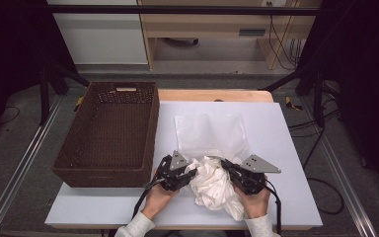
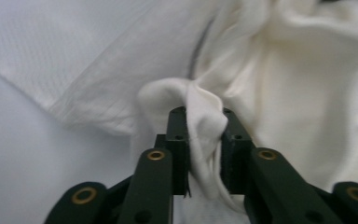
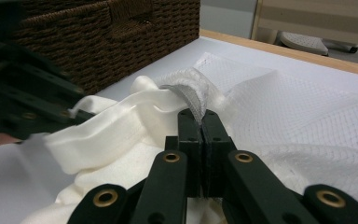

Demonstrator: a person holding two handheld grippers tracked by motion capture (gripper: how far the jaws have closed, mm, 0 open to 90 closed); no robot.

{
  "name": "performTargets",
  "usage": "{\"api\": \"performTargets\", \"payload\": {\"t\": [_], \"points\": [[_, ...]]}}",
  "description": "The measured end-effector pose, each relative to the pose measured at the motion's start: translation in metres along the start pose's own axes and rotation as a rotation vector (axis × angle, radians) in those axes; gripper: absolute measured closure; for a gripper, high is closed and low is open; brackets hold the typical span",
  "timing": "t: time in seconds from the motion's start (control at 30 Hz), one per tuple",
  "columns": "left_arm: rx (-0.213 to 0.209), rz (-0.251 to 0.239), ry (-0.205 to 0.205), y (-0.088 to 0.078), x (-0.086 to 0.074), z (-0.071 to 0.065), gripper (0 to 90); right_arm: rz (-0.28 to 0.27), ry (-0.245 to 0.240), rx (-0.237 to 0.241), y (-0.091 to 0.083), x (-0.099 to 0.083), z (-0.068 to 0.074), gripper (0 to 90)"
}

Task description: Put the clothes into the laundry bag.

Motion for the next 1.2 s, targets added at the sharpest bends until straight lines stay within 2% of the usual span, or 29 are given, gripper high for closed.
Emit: {"api": "performTargets", "payload": {"t": [0.03,0.1,0.23,0.3,0.37,0.4,0.47,0.57,0.67,0.73,0.77,0.8,0.87,0.9,0.97,1.0,1.03,1.07,1.17,1.2], "points": [[-0.009,-0.011,0.036,-0.004,0.001,-0.008,79.2,-0.002,0.002,-0.002,0.000,0.000,0.000,88.9],[-0.018,-0.013,0.067,-0.005,0.004,-0.019,79.7,-0.002,0.006,0.001,0.001,0.000,0.000,88.9],[-0.016,-0.024,0.088,0.003,0.016,-0.035,79.4,0.000,0.000,0.000,0.002,0.000,0.001,89.0],[0.015,-0.021,0.102,0.007,0.024,-0.043,79.0,-0.003,0.001,0.000,0.001,0.000,0.001,89.0],[0.064,-0.012,0.117,0.012,0.034,-0.051,78.7,-0.007,-0.003,-0.004,0.001,0.001,0.001,89.0],[0.086,-0.007,0.113,0.016,0.039,-0.055,78.7,-0.009,-0.004,-0.009,0.000,0.001,0.001,89.1],[0.098,0.002,0.102,0.022,0.045,-0.056,78.7,-0.012,-0.001,-0.020,-0.002,0.001,0.000,89.1],[0.104,0.011,0.056,0.033,0.050,-0.048,79.3,-0.024,0.003,-0.017,-0.007,0.001,-0.004,89.1],[0.180,0.062,0.020,0.045,0.050,-0.037,80.2,-0.042,-0.009,0.005,-0.010,0.003,-0.002,89.1],[0.211,0.090,-0.011,0.054,0.049,-0.027,80.5,-0.048,-0.026,0.010,-0.013,0.005,0.001,89.1],[0.208,0.091,-0.026,0.057,0.049,-0.023,80.5,-0.047,-0.031,0.010,-0.014,0.006,0.003,89.1],[0.185,0.079,-0.044,0.059,0.048,-0.019,80.5,-0.045,-0.031,0.009,-0.014,0.006,0.003,89.1],[0.142,0.057,-0.058,0.058,0.045,-0.014,79.7,-0.024,-0.025,0.000,-0.011,0.005,0.002,89.1],[0.137,0.041,-0.056,0.056,0.044,-0.012,78.0,-0.017,-0.020,0.003,-0.009,0.003,0.001,89.1],[0.130,0.030,-0.057,0.051,0.042,-0.011,70.4,-0.009,-0.010,0.013,-0.007,0.002,-0.001,89.0],[0.127,0.028,-0.057,0.046,0.042,-0.011,63.1,-0.004,-0.018,0.009,-0.006,0.001,-0.001,89.0],[0.096,0.026,-0.065,0.040,0.041,-0.010,56.4,-0.001,-0.019,0.007,-0.006,0.001,-0.001,88.9],[0.064,0.030,-0.065,0.033,0.040,-0.010,54.1,0.002,-0.015,0.008,-0.006,0.001,-0.001,89.0],[-0.007,0.026,-0.031,0.010,0.034,-0.015,47.9,0.001,-0.019,0.008,-0.006,0.000,-0.002,88.9],[-0.047,0.040,-0.025,0.003,0.030,-0.018,45.5,0.002,-0.019,0.008,-0.005,0.000,-0.001,88.9]]}}
Point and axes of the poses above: each handheld gripper's, and its own axes: y roughly forward along the jaws, x roughly out of its top, z roughly to its left, the point moved 3 cm from there along y, roughly forward along the jaws, and after that the axes turned 15 degrees about z, right-handed, at the moved point
